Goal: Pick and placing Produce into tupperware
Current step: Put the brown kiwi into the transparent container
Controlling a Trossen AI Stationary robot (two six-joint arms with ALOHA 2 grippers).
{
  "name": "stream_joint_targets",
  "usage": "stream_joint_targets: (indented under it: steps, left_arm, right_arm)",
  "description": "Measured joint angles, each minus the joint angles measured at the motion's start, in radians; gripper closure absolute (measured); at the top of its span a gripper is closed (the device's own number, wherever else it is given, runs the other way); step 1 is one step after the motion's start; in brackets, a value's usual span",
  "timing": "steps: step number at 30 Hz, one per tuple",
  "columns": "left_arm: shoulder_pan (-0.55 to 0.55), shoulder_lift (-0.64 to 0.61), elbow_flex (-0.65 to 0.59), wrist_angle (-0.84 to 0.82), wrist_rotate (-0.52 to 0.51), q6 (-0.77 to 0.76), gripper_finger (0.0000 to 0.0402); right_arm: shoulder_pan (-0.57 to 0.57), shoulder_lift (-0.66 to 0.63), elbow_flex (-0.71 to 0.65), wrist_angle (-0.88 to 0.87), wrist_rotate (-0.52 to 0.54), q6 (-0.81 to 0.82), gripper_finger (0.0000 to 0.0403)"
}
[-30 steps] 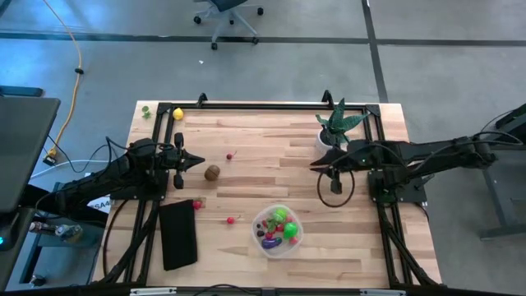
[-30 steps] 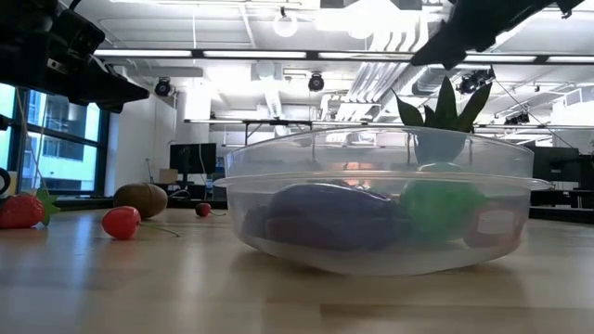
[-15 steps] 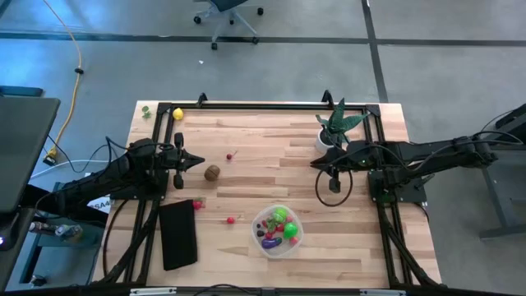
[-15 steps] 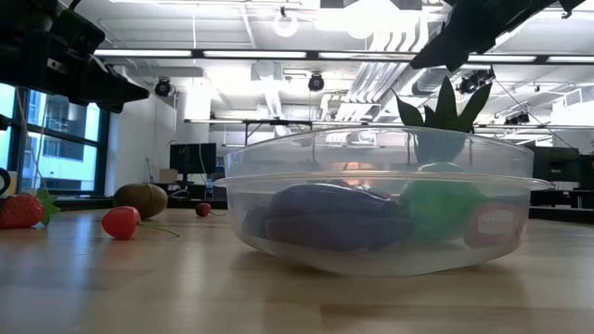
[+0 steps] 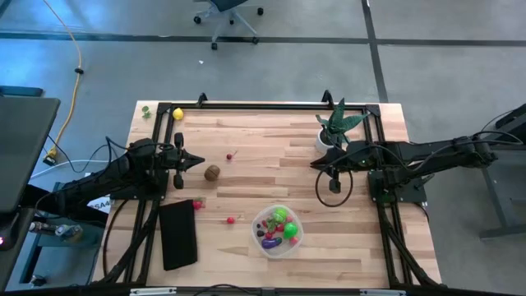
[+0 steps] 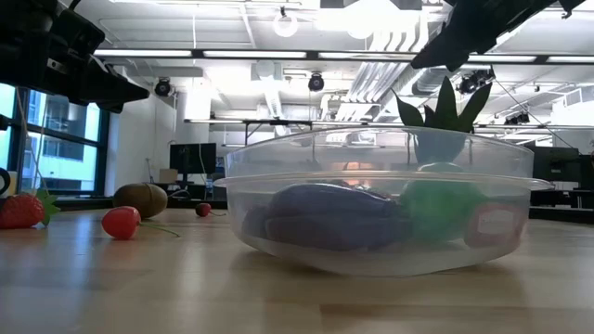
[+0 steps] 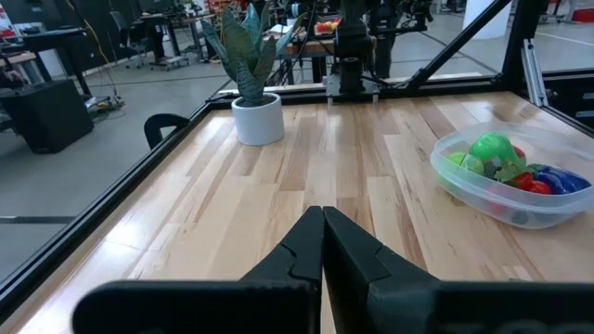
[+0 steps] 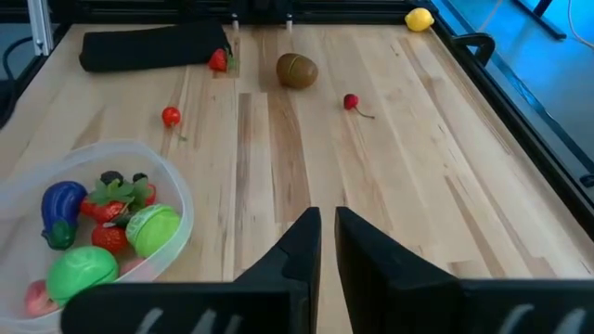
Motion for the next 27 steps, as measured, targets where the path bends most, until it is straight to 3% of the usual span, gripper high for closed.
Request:
stream_joint_targets:
  steps: [15,22,27]
  left_arm:
    - [0.000,0.000,0.000,0.011,0.000,-0.048,0.0401]
    - [0.000,0.002,0.002,0.018,-0.026,-0.299,0.0401]
    - [0.000,0.064,0.073,-0.053,-0.075,-0.355,0.0401]
  right_arm:
    - [0.000,0.000,0.000,-0.001,0.000,0.000,0.0377]
    - [0.000,0.001,0.000,-0.002,0.000,0.000,0.0377]
    - [0.000,0.001,0.000,-0.002,0.000,0.000,0.0377]
